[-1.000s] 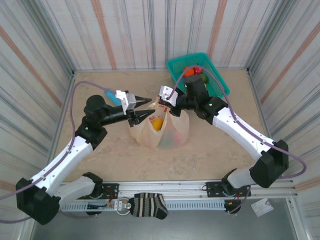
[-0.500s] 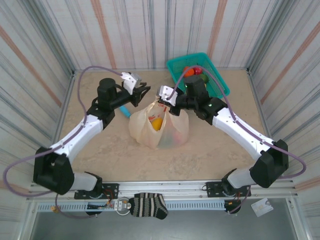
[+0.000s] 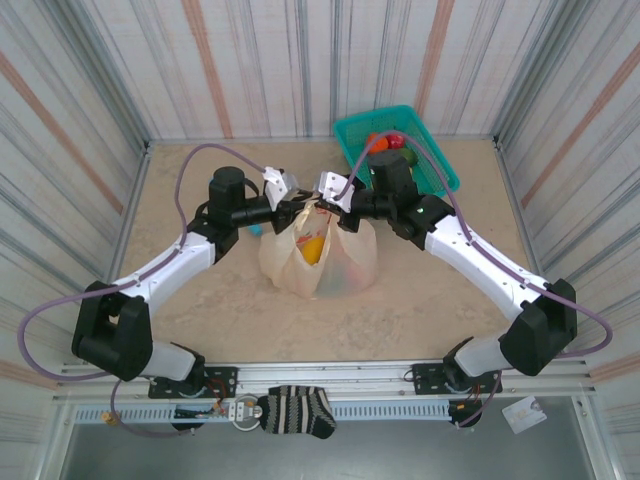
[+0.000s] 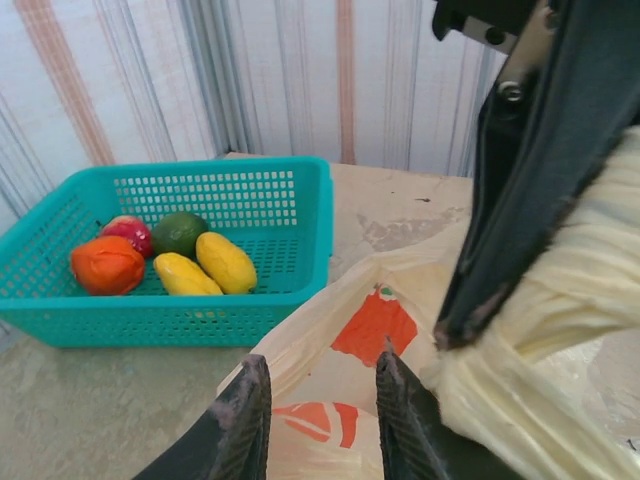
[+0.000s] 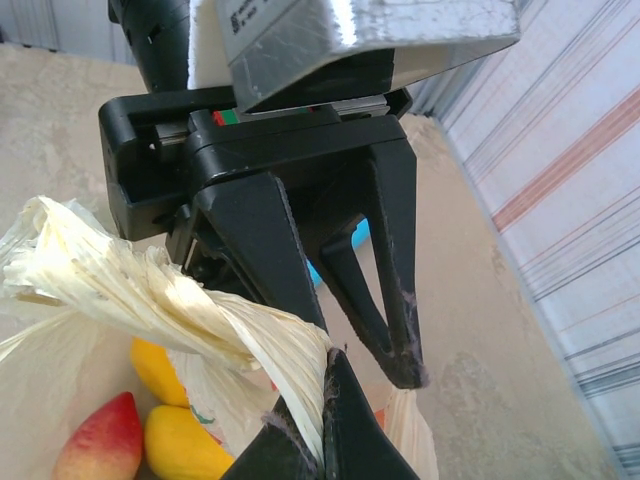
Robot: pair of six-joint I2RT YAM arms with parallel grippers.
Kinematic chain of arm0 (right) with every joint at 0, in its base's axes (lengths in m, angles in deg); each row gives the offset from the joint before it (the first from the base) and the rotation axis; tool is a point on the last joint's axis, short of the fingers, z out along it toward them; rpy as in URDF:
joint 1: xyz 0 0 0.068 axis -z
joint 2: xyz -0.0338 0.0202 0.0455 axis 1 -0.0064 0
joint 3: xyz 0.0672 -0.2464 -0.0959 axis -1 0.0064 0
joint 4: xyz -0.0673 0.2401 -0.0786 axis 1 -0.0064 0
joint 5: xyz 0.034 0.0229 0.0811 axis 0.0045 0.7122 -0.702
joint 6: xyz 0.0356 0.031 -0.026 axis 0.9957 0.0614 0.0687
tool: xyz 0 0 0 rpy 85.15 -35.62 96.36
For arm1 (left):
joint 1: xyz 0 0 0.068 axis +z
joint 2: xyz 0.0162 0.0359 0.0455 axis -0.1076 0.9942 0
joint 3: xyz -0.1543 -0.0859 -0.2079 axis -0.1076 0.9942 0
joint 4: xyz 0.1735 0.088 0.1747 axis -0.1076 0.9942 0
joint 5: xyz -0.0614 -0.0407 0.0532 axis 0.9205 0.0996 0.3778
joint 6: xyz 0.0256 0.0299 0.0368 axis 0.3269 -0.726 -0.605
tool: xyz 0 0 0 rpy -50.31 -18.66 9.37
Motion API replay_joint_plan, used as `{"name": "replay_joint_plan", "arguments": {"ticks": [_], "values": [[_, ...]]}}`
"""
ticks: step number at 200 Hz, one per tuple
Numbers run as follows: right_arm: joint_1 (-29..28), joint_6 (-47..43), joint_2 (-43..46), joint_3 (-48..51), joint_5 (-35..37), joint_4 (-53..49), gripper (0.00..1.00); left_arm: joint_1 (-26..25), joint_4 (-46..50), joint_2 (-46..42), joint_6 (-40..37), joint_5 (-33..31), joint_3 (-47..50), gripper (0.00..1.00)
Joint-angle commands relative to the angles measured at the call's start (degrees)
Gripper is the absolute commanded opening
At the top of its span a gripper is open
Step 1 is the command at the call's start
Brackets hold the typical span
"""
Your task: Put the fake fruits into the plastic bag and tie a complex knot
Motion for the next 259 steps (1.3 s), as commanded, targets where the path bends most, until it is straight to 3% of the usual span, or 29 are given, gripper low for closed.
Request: {"name": "replay_joint_plan", "arguments": {"ticks": [1,143,259], "values": [[0.4,1.7,-0.6,-1.7,-1.5,-0.9,0.00,-0.1,-0.6,-0.3,-2.6,4.7,0.5,0.32],[0.5,0.4,-0.9,-1.7,1.9,-0.6,0.00,-0.1,3.4,-2.0,-8.8,7.6,1.2,0.35],[-0.4,0.8,-1.2,-1.2,1.9,-1.6,0.00,0.0,-1.1,-2.3,-4.3,7.8,2.0,0.34]]}}
